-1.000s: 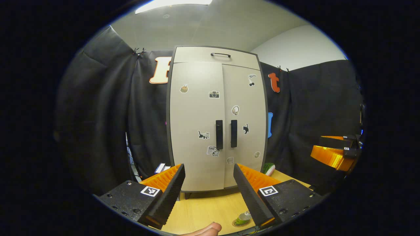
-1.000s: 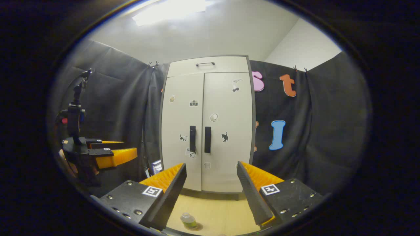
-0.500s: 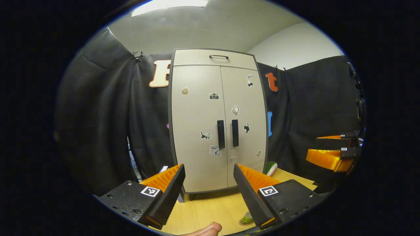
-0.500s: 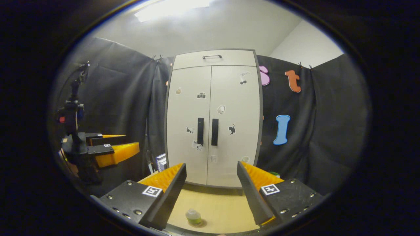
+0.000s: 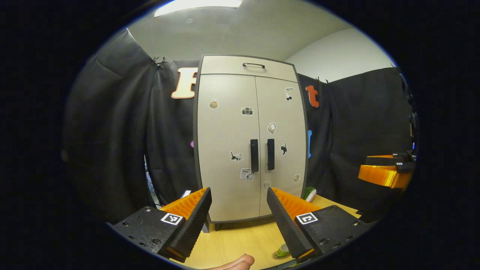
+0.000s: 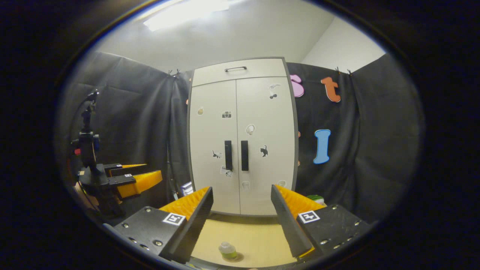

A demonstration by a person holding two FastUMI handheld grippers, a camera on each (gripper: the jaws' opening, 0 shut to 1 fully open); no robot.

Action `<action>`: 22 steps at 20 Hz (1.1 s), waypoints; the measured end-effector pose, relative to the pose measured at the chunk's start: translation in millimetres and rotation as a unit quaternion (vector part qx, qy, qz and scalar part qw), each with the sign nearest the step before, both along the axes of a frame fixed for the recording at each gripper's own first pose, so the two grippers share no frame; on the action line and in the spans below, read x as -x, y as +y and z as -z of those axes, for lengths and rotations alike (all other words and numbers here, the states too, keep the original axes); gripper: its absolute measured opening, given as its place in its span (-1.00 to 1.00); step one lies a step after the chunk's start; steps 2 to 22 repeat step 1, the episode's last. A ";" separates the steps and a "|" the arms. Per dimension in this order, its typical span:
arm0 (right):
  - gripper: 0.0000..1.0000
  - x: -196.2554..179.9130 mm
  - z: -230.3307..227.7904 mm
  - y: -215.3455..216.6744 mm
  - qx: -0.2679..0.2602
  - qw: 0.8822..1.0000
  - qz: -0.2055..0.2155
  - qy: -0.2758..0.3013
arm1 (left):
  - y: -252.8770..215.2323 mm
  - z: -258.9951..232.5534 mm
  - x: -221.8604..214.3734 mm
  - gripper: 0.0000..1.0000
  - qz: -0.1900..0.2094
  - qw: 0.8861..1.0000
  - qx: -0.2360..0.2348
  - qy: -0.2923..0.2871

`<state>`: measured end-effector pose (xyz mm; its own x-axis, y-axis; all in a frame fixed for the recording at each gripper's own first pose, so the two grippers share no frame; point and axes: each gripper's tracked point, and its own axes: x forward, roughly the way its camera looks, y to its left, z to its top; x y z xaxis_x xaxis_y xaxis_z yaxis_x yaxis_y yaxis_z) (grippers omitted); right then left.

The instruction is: Grasp the bottle in the cabinet with the left hand and place it on the coaster, then close the right door with the right hand and the left door with the left hand.

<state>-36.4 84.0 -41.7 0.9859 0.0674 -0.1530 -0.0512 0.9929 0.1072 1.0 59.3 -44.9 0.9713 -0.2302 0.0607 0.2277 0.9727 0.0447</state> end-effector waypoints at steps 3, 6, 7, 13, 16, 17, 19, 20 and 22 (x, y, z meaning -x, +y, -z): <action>0.87 -0.9 -2.0 -0.4 -0.002 1.000 0.001 -0.001 | -1.8 -0.7 0.0 0.88 0.006 1.000 0.002 -0.002; 0.87 -0.9 -2.0 -0.4 -0.002 1.000 0.001 -0.001 | -1.8 -0.7 0.0 0.88 0.006 1.000 0.002 -0.002; 0.87 -0.9 -2.0 -0.4 -0.002 1.000 0.001 -0.001 | -1.8 -0.7 0.0 0.88 0.006 1.000 0.002 -0.002; 0.87 -0.9 -2.0 -0.4 -0.002 1.000 0.001 -0.001 | -1.8 -0.7 0.0 0.88 0.006 1.000 0.002 -0.002; 0.87 -0.9 -2.0 -0.4 -0.002 1.000 0.001 -0.001 | -1.8 -0.7 0.0 0.88 0.006 1.000 0.002 -0.002; 0.87 -0.9 -2.0 -0.4 -0.002 1.000 0.001 -0.001 | -1.8 -0.7 0.0 0.88 0.006 1.000 0.002 -0.002; 0.87 -0.9 -2.0 -0.4 -0.002 1.000 0.001 -0.001 | -1.8 -0.7 0.0 0.88 0.006 1.000 0.002 -0.002; 0.87 -0.9 -2.0 -0.4 -0.002 1.000 0.001 -0.001 | -1.8 -0.7 0.0 0.88 0.006 1.000 0.002 -0.002; 0.87 -0.9 -2.0 -0.4 -0.002 1.000 0.001 -0.001 | -1.8 -0.7 0.0 0.88 0.006 1.000 0.002 -0.002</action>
